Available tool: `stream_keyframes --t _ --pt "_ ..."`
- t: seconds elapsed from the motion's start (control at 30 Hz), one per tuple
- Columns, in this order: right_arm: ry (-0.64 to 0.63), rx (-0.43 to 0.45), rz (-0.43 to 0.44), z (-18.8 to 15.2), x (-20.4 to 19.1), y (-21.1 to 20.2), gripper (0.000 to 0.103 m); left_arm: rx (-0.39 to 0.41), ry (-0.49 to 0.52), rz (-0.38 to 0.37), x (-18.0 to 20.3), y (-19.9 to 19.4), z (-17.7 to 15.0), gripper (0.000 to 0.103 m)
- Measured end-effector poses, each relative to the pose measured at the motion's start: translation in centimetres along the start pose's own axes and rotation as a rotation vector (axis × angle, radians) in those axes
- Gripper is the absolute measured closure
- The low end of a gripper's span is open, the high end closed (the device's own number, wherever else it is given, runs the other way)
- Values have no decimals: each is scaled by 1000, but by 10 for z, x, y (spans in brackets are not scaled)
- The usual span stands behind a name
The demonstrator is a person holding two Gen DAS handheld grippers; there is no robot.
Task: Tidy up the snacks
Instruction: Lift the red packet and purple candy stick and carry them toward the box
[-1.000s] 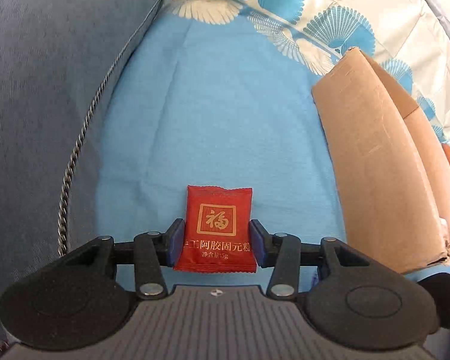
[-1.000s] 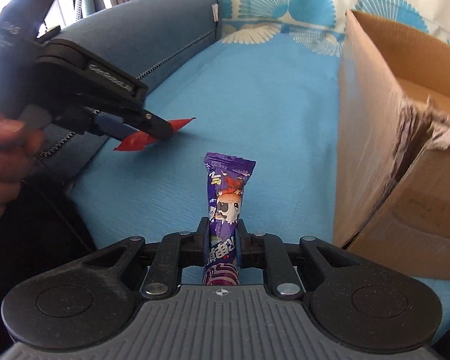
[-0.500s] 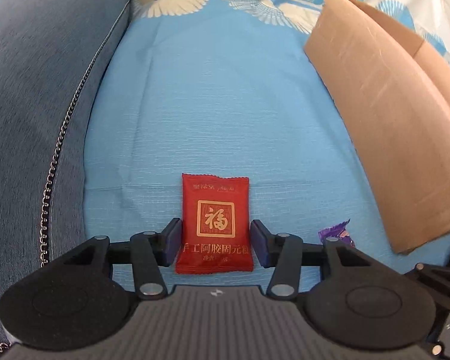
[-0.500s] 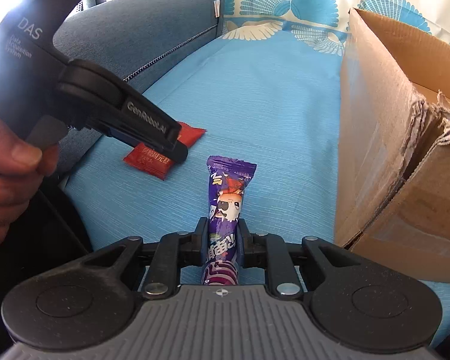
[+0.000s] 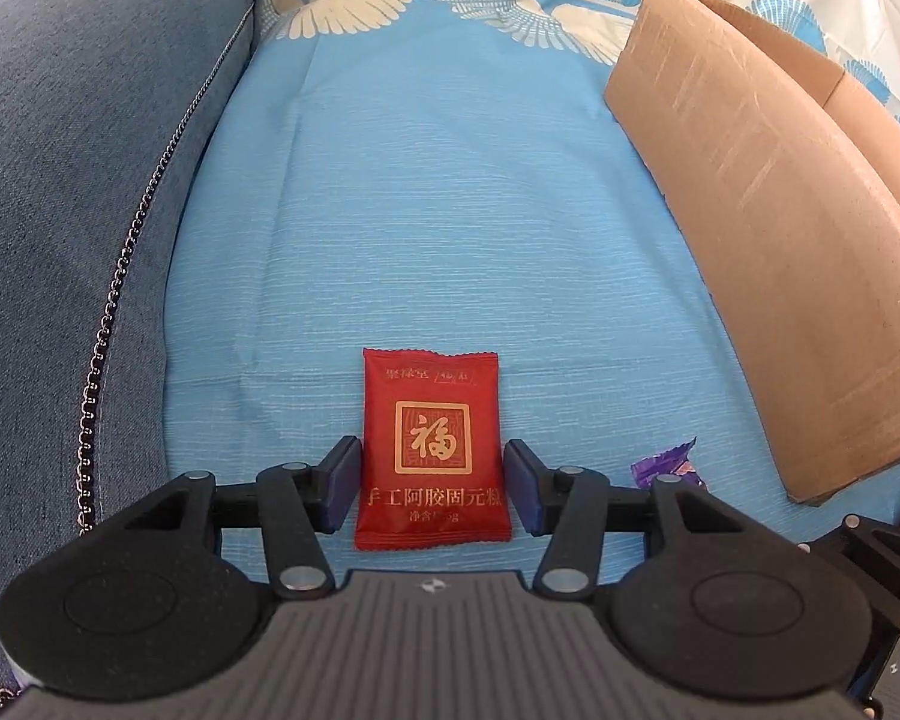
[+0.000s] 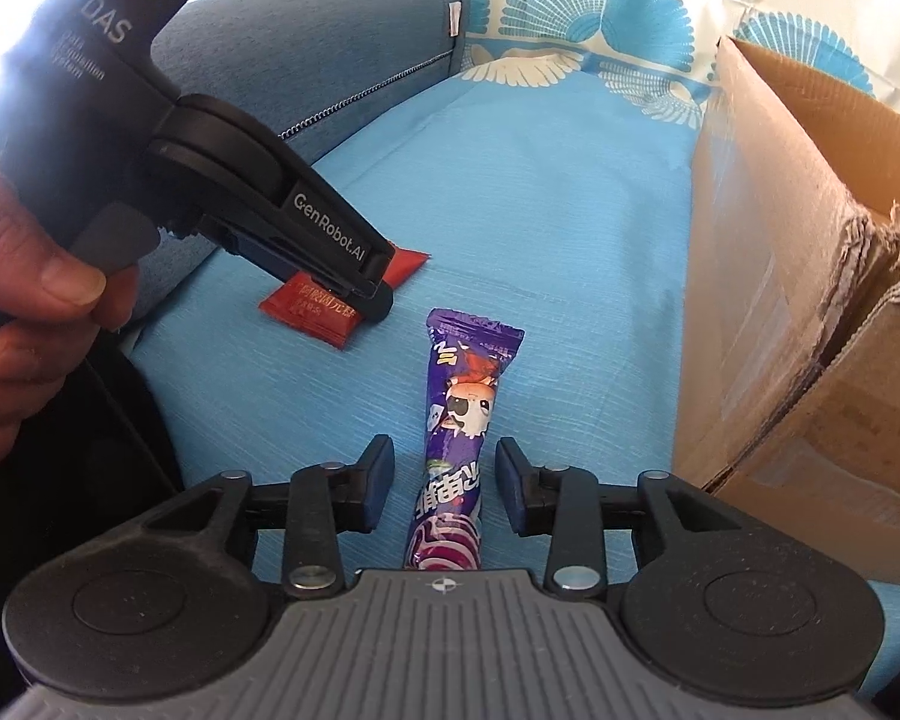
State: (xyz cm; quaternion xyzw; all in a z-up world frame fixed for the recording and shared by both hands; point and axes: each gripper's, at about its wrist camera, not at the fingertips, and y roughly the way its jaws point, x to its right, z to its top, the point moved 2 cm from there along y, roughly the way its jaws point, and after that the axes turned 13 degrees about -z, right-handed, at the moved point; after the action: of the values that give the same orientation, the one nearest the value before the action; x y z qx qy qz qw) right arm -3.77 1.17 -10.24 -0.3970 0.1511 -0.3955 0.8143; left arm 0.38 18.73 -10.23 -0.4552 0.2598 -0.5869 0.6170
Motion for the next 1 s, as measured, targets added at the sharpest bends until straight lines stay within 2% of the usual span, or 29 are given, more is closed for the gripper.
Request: stream_keyframes --t 0.2,0.27,0.33,0.47,0.6,0.87,1.0 --pt "-18 10 -21 -1 0 0 65 4 8 11 1 2 -1 47" --pt "-29 17 -28 -2 0 0 70 5 14 14 2 2 -2 48" --pt "-37 23 -29 -3 0 -1 83 7 21 16 3 2 -3 52" --pt "-33 38 -45 -5 2 -4 86 31 19 18 4 -1 -4 56" --pt "-5 86 -55 -4 7 -14 87 115 19 -7 4 -16 -6 56" --pt "28 190 -42 1 12 -44 87 337 -12 -82 3 -59 -17 56" --pt "37 224 -38 5 17 -57 86 402 -42 -98 0 -71 -15 56"
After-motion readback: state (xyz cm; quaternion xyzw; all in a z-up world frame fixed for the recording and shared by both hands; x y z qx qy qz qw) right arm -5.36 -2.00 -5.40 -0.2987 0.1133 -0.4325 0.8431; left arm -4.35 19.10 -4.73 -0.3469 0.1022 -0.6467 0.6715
